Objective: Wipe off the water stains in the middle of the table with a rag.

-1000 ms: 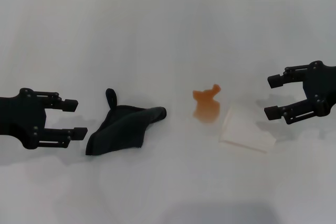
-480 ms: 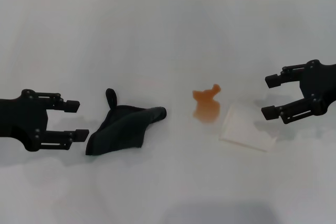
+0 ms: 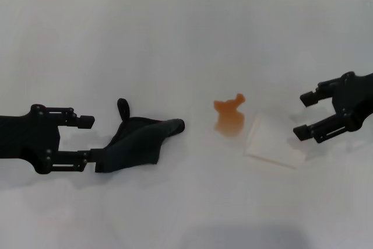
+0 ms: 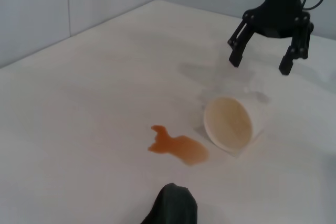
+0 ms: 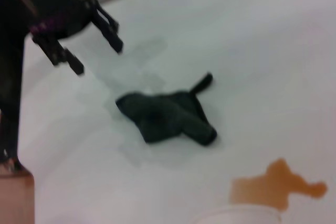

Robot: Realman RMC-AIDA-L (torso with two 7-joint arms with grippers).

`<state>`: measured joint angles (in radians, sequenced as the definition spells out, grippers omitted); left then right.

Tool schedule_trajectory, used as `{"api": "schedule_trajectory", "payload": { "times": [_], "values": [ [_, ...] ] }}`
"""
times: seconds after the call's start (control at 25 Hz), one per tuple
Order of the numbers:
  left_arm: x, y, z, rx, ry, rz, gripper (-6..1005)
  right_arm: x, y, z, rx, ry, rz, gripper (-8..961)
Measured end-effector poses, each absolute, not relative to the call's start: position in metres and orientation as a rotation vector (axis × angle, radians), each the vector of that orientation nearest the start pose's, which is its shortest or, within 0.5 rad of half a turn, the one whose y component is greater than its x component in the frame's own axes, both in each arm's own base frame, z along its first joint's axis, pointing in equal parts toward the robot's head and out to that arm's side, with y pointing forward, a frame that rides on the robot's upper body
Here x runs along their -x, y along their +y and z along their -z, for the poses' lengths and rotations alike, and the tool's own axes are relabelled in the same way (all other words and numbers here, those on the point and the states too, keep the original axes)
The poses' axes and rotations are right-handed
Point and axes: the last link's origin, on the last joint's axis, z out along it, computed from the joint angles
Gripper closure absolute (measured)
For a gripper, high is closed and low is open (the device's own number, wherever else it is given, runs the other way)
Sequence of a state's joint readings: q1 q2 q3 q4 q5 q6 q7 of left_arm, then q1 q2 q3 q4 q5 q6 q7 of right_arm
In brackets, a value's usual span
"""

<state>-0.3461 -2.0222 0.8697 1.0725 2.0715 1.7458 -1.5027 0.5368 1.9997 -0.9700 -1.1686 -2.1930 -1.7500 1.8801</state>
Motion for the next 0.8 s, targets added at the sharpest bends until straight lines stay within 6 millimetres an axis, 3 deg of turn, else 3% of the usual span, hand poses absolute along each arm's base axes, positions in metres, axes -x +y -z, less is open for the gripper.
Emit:
{"api": "schedule_trajectory", "payload": {
  "times": [0.52,0.8],
  "values": [
    [0.276,0.288,-0.050,2.891,-0.471,0.349,298,-0.191,0.344,-0.032,2.893,0.890,0.238,89],
    [0.273,0.289,-0.049,2.886,-0.454,0.375,298,-0.181,0.350,-0.015,2.812,0.837,0.490,91]
  ]
}}
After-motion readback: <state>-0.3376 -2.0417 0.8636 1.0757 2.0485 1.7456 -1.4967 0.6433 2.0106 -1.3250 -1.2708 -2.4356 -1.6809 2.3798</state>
